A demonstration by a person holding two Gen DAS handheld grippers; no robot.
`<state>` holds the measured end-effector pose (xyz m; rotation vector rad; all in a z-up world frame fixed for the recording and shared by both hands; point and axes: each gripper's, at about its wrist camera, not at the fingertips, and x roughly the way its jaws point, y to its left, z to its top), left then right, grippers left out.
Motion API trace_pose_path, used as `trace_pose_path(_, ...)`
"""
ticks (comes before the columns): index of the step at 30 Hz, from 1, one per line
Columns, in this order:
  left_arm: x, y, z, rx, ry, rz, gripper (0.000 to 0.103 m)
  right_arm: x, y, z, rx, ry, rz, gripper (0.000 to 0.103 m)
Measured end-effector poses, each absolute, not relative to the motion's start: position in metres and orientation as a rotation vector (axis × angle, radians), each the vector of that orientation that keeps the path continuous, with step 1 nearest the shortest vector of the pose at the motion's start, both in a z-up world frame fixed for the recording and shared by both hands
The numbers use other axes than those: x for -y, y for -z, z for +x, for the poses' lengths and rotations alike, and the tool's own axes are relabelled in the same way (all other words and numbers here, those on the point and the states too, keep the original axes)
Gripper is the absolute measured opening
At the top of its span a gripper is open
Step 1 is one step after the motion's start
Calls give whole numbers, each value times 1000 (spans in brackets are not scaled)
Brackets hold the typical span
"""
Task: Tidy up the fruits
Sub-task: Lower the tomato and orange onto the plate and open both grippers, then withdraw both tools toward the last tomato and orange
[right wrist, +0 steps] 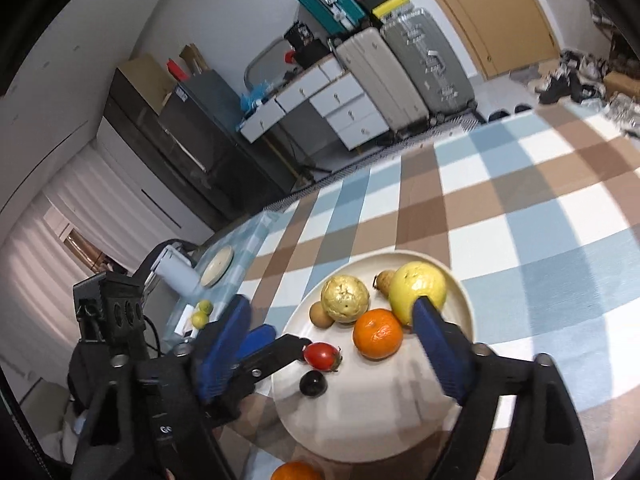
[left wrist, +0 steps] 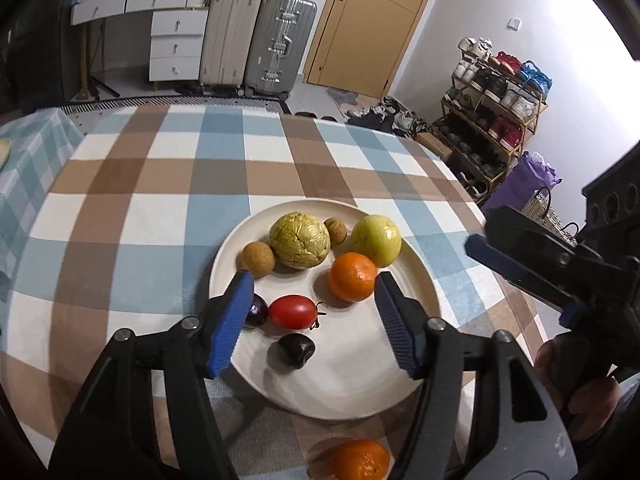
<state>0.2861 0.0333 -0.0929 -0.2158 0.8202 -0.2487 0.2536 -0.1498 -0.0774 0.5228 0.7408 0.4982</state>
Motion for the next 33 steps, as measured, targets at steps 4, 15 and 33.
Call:
trace_pose_path(4, -34, 75, 272, -815, 257, -228, 73, 158, 62, 231, -683, -492, 511, 97)
trace_pose_path(15, -19, 25, 205, -716, 197, -143, 92, 171, 26, 163, -553, -435, 393, 103)
trace_pose_path(33, -20, 41, 78, -668, 110, -103, 102, 163, 42, 69, -578, -411, 271, 103)
